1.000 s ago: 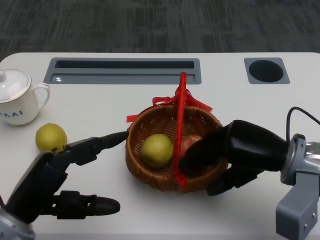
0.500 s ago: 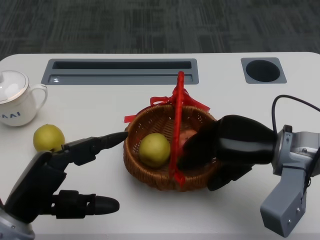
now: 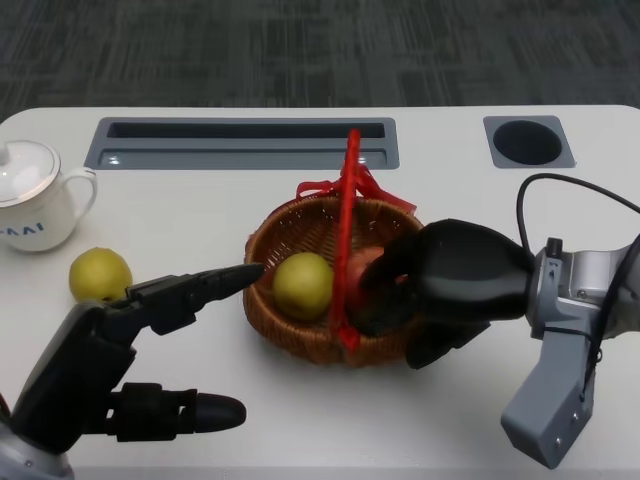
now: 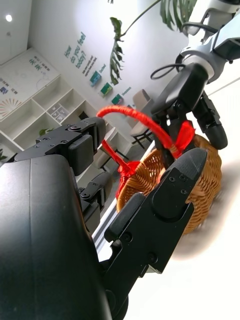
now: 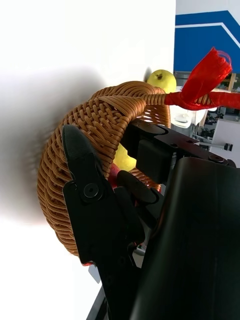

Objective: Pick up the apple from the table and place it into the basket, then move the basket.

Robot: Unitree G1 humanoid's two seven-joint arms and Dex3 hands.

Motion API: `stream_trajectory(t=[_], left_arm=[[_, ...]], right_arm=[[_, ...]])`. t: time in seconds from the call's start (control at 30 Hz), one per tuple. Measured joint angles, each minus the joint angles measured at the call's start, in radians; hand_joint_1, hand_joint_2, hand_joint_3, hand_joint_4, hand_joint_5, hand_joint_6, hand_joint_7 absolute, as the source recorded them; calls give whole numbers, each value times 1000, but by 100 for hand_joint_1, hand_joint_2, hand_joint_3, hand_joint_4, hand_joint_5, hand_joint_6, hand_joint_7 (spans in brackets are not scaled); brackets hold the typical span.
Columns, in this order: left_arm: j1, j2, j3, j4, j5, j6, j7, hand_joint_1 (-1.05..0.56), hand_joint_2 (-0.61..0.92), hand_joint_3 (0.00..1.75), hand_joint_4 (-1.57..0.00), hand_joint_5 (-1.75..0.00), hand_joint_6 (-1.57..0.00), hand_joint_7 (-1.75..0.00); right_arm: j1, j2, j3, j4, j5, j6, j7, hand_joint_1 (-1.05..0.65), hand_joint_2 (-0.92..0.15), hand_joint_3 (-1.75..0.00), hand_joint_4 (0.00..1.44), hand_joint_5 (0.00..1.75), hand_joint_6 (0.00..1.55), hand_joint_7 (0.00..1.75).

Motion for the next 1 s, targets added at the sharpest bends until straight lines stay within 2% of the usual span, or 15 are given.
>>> stream_trajectory(t=[0.07, 0.13, 0.2, 0.27, 0.4, 0.47, 0.5, 0.53, 0.63, 0.67, 0.73, 0.83, 0.9, 1.0], left_arm=[[7, -1, 3, -3, 0, 1, 1, -54, 71, 0, -65, -1, -61, -1], [11, -4, 5, -7, 0, 2, 4, -54, 71, 0, -66, -1, -61, -1], [11, -8, 5, -12, 0, 3, 6, -54, 71, 0, -66, -1, -61, -1], [10, -14, 5, -14, 0, 3, 6, -53, 71, 0, -66, -1, -61, -1], [8, -20, 5, -14, 4, 4, 7, -52, 71, 0, -66, -1, -61, -1], [7, -21, 5, -13, 5, 4, 7, -52, 71, 0, -67, -1, -62, -1], [7, -22, 5, -13, 5, 4, 8, -52, 71, 0, -67, -1, -62, -1], [7, -23, 5, -12, 5, 4, 8, -52, 71, 0, -67, -1, -62, -1], [7, -24, 6, -10, 5, 4, 10, -52, 71, 0, -67, -1, -62, -1], [6, -24, 6, -9, 5, 4, 11, -52, 71, 0, -67, -1, -62, -1], [5, -26, 6, -7, 5, 4, 12, -52, 71, 0, -68, -1, -63, -1], [4, -28, 10, -6, 5, 3, 15, -53, 71, 0, -68, -1, -63, -1], [4, -30, 16, -7, 6, 3, 20, -53, 71, 0, -68, -1, -64, -1], [5, -34, 26, -7, 11, 3, 31, -52, 70, 0, -69, -1, -65, -1]], right_arm=[[25, -35, -3, -56, 12, 3, 6, -27, -88, -1, 116, 39, 98, 1], [53, -69, -12, -113, 27, 12, 17, -28, -89, 0, 104, 67, 96, 0], [80, -98, -26, -162, 42, 19, 34, -28, -90, 0, 97, 76, 95, 0], [109, -120, -35, -199, 56, 18, 64, -28, -91, 0, 96, 69, 93, 0], [163, -150, -62, -262, 96, 8, 146, -27, -91, 0, 103, 41, 91, 1], [184, -160, -83, -288, 117, 4, 178, -26, -92, -1, 105, 37, 93, 2], [193, -160, -92, -296, 124, 2, 184, -26, -92, -1, 105, 39, 94, 2], [199, -158, -101, -298, 128, 0, 183, -28, -92, -3, 101, 53, 96, 3], [205, -137, -116, -273, 131, -6, 160, -38, -92, -10, 86, 113, 101, 3], [203, -129, -118, -257, 130, -8, 148, -42, -92, -13, 85, 122, 103, 3], [195, -110, -116, -221, 119, -10, 111, -47, -92, -23, 86, 128, 108, 5], [167, -80, -100, -159, 81, -9, 39, -46, -92, -32, 81, 137, 112, 9], [143, -62, -82, -124, 53, -6, -5, -44, -92, -31, 79, 142, 110, 11], [117, -35, -55, -86, 17, 12, -59, -42, -92, -23, 84, 134, 107, 8]])
